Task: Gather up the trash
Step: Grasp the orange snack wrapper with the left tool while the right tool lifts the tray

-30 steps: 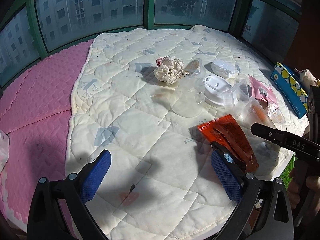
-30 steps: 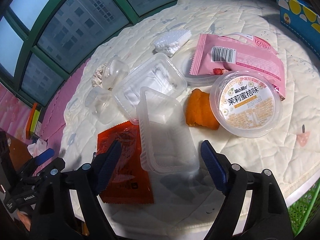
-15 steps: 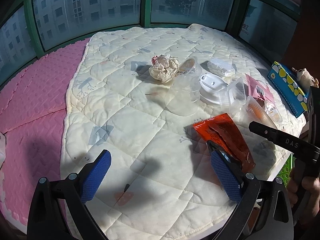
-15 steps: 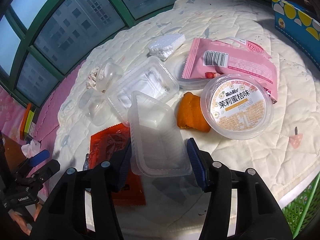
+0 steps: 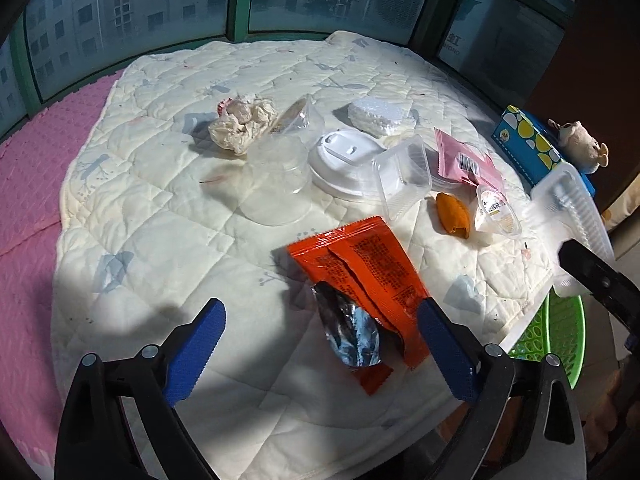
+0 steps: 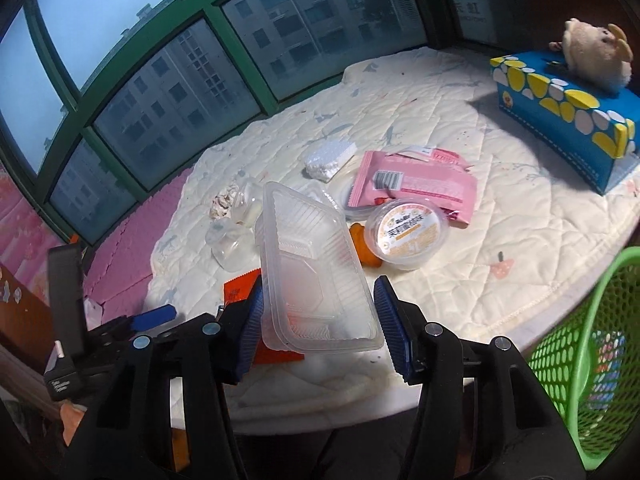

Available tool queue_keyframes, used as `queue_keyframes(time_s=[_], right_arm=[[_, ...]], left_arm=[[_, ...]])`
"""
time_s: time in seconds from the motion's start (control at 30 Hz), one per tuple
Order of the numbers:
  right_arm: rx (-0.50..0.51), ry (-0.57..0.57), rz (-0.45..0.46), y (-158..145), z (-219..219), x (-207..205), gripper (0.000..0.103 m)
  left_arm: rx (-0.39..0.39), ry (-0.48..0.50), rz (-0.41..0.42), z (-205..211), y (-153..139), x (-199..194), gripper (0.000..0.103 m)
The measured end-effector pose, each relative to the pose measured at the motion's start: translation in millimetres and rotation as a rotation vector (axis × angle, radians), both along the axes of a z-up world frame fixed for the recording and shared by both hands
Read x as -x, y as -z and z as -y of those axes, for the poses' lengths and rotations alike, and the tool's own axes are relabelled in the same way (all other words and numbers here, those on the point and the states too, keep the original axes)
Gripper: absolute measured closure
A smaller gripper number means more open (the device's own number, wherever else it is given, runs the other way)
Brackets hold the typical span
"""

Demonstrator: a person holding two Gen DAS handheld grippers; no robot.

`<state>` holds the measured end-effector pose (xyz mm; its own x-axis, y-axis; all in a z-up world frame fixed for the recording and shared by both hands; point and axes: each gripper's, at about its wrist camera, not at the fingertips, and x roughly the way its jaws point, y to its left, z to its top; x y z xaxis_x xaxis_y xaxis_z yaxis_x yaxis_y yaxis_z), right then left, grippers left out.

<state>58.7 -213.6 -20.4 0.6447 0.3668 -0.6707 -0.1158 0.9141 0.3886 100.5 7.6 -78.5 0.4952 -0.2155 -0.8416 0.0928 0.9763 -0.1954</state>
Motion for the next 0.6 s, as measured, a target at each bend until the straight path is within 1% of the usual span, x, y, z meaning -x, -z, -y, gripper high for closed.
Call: queue_keyframes(time_s=[0.07,0.13,0.2,0.23,0.27,0.3,0.33,0.37,0.4,0.43,0.47,0.5,0.6], right_arm=[[0.018,0.026,0.017,-5.4,7.8,10.5,0.049],[0.036,0.047,0.029,-8.8,14.9,20.4,0.049],[0.053,0.066,0.037,-11.1,21.4,28.2,0.049],[0.059,0.074,0.039,-11.4,23.5,31.4,0.049],[0.062,0.082,0.040,-11.4,26.8,34.8,0.049],[0.064,0.090,0.040,-11.0,30.0,38.1,0.049],[0.068,0.098,0.040,-10.4,31.9,40.7,0.049],[0.072,0.106,0.040,-10.1,33.8,43.1,0.049],[0.072,0.115,0.038,-9.6,36.9,45.2,0.049],[0.069,0.122,0.037,-9.3,38.8,47.2,0.049],[0.068,0.130,0.035,-8.5,41.9,49.6,0.049],[0.068,0.139,0.033,-7.5,44.6,51.5,0.049],[0.063,0.157,0.027,-4.8,51.3,57.6,0.049]], left_arm=[[0.022,-0.001,-0.036,3.1,8.3,-7.1,0.022],[0.032,-0.006,-0.055,6.2,14.7,-11.1,0.026],[0.041,-0.014,-0.077,8.1,21.5,-14.1,0.034],[0.066,-0.015,-0.091,8.5,24.9,-15.5,0.040],[0.080,-0.013,-0.101,9.4,27.7,-16.5,0.044],[0.083,-0.016,-0.106,10.5,29.9,-16.6,0.049],[0.083,-0.019,-0.102,11.6,30.9,-16.0,0.052],[0.088,-0.015,-0.097,12.4,31.0,-14.8,0.060],[0.097,-0.010,-0.095,13.0,30.7,-14.2,0.070],[0.100,-0.008,-0.097,13.7,30.2,-14.0,0.073],[0.104,-0.009,-0.093,13.7,29.1,-13.0,0.079],[0.108,-0.008,-0.089,12.9,27.6,-12.3,0.088],[0.114,-0.006,-0.069,9.6,20.6,-8.3,0.098]])
